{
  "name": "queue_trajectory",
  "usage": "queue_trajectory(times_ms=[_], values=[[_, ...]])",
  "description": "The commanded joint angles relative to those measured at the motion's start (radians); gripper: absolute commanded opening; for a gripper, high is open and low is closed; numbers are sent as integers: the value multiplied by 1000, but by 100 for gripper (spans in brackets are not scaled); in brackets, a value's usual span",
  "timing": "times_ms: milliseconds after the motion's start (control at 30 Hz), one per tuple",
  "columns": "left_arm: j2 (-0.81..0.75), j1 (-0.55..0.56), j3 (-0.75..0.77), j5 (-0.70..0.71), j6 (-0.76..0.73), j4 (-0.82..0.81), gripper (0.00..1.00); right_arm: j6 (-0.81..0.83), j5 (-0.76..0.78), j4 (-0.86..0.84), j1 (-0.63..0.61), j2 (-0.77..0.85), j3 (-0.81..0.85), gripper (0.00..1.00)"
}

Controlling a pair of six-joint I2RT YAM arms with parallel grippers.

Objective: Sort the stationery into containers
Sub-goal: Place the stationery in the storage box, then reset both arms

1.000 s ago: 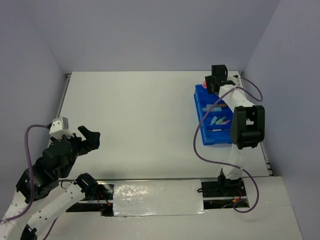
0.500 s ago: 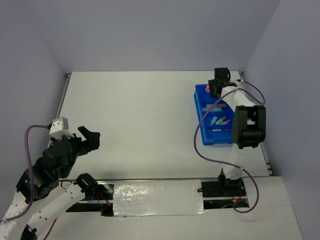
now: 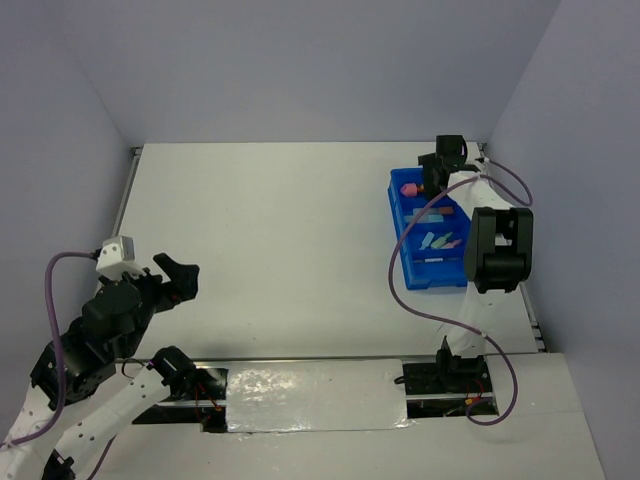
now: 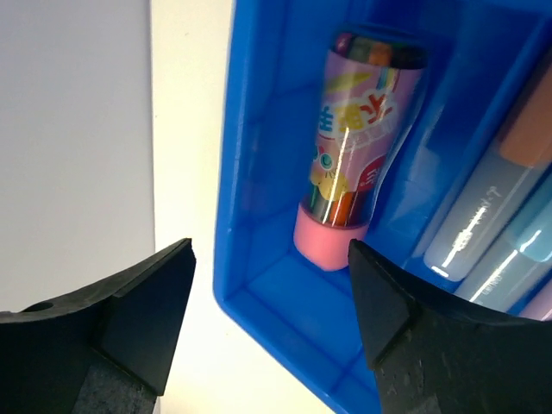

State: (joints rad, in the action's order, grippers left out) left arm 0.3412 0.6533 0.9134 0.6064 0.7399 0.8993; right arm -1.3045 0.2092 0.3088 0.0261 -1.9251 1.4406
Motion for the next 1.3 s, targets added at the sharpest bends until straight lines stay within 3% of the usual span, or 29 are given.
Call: queue_trajectory(times_ms=[0, 100, 267, 333, 367, 467, 500, 567, 800, 933, 1067, 1267], values=[[-13, 6, 1, 18, 7, -26, 99, 37, -17, -10, -2, 52, 61, 79], [-11, 6, 1, 29, 15, -20, 99, 97, -48, -30, -5, 126, 67, 81], [36, 6, 21, 82, 9, -13, 99, 498, -103, -73, -22, 398, 5, 85], [88, 6, 47, 150, -3, -13, 99, 750, -36, -53, -112, 591, -93, 87], [129, 6, 62, 171, -19, -2, 99, 896, 48, -40, -144, 656, -130, 99], [205, 6, 142, 292, -19, 39, 99, 1049, 163, 88, -277, 908, -255, 100], [220, 6, 186, 346, -20, 46, 99, 1056, 277, 196, -317, 1016, -275, 100], [246, 6, 226, 397, -30, 61, 99, 1047, 305, 288, -391, 1119, -330, 100], [171, 6, 248, 504, -117, 39, 99, 1056, 124, 594, -413, 1475, -358, 100], [99, 6, 288, 466, -97, 136, 99, 1085, 44, 680, -411, 1590, -312, 100], [24, 6, 320, 435, -94, 213, 99, 1111, 61, 777, -411, 1653, -246, 100], [-65, 6, 331, 365, -79, 270, 99, 1131, 84, 791, -411, 1709, -246, 100]])
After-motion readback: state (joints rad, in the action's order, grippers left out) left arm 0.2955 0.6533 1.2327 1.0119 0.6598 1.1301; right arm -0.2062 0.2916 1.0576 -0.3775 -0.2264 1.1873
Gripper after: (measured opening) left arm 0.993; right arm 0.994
